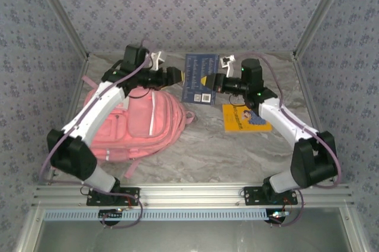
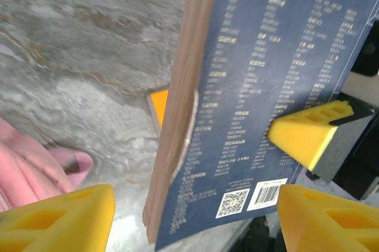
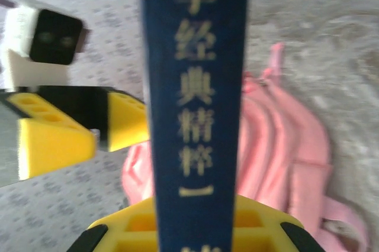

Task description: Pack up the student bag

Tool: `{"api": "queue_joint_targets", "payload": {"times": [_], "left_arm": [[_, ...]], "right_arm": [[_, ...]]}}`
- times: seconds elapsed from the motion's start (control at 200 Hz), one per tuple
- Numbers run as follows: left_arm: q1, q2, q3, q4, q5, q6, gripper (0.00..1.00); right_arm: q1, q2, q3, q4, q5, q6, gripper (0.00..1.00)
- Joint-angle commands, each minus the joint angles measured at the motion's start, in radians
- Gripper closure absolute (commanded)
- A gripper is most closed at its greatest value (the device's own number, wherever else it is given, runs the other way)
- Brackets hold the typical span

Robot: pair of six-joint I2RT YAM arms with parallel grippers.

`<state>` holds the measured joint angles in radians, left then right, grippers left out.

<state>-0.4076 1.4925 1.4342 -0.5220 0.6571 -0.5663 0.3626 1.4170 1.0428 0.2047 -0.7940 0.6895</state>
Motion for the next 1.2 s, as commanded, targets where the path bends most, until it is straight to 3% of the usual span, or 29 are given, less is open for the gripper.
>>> {"api": "queue_joint_targets", "payload": {"times": [0.0,0.15,0.24,0.47,0.615,0.969,1.054,1.129,1.199], "left_arm": [[-0.003,-0.135,-0.088,0.096,0.126,0.026,0.26],[-0.011,-0.251,-0.194,0.176,0.227,-0.014,0.24],[-0.014,-0.313,-0.228,0.154,0.231,-0.004,0.24],[-0.02,-0.466,-0.336,0.327,0.337,-0.11,0.29],[-0.035,-0.524,-0.379,0.421,0.343,-0.16,0.44],[-0.06,-0.58,-0.446,0.544,0.335,-0.229,1.0],[-0.058,-0.606,-0.452,0.52,0.304,-0.207,1.0],[-0.059,-0.64,-0.47,0.531,0.254,-0.211,1.0],[-0.059,-0.672,-0.497,0.575,0.197,-0.245,1.0]], "right_arm": [[0.048,-0.089,-0.046,0.255,-0.139,0.112,1.0],[0.144,-0.139,-0.101,0.37,-0.195,0.171,1.0],[0.186,-0.159,-0.134,0.444,-0.207,0.211,1.0],[0.217,-0.193,-0.191,0.64,-0.226,0.368,1.0],[0.24,-0.209,-0.177,0.604,-0.221,0.35,1.0],[0.29,-0.237,-0.147,0.387,-0.187,0.204,1.0],[0.29,-0.266,-0.143,0.299,-0.158,0.149,1.0],[0.288,-0.304,-0.148,0.207,-0.1,0.093,0.71],[0.288,-0.348,-0.159,0.133,-0.012,0.058,0.51]]}}
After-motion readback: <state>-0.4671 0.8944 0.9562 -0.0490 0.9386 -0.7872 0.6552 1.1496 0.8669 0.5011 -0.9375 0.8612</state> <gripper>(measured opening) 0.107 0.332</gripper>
